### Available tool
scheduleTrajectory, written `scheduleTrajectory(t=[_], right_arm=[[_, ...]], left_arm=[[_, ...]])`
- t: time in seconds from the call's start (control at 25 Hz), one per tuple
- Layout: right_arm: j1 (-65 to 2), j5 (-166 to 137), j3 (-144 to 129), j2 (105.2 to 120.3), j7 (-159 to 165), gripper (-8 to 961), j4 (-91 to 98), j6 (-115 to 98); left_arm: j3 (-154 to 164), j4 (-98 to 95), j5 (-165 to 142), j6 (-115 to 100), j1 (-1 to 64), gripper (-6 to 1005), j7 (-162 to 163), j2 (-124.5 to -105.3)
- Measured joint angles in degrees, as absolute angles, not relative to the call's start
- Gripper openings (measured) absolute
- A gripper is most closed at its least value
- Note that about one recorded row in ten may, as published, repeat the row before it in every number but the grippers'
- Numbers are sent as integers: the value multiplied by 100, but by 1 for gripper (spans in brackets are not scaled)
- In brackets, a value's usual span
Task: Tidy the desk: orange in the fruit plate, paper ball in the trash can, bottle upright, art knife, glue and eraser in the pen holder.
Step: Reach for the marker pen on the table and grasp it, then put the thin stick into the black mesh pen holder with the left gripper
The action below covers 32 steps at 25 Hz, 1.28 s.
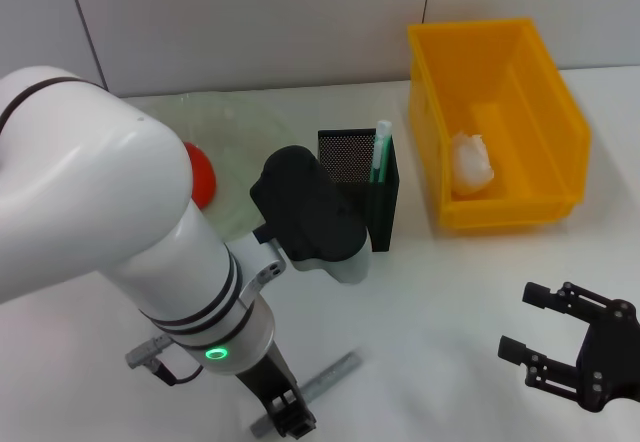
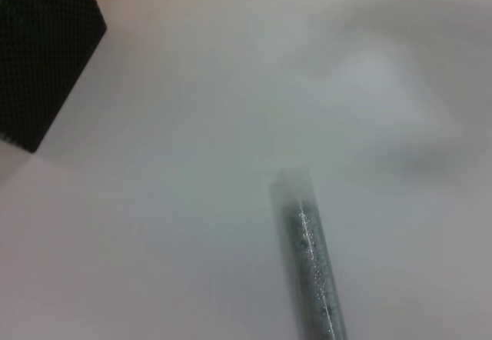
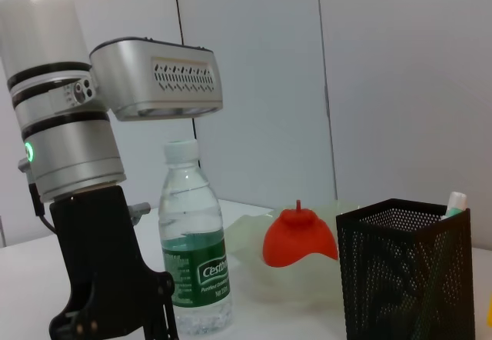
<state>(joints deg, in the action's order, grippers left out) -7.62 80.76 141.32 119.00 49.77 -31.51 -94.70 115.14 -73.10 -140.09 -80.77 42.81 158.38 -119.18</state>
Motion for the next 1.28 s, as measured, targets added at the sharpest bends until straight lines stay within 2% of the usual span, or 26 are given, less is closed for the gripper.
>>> scheduleTrajectory(t=[0.96, 1.08, 1.28], right_arm=[[-769, 8071, 14132, 11900, 5001, 726, -3115, -9417], [-773, 8058, 14133, 11900, 5006, 727, -3094, -9403], [-776, 8053, 14132, 11900, 5017, 727, -3084, -9392]], left_arm=[[11681, -7093, -14002, -8038, 4429, 298, 15774, -11918], [11689, -7027, -13973, -8025, 4462, 197, 15769, -11918], [11752, -7028, -13957, -8007, 4477, 194, 15767, -11918]])
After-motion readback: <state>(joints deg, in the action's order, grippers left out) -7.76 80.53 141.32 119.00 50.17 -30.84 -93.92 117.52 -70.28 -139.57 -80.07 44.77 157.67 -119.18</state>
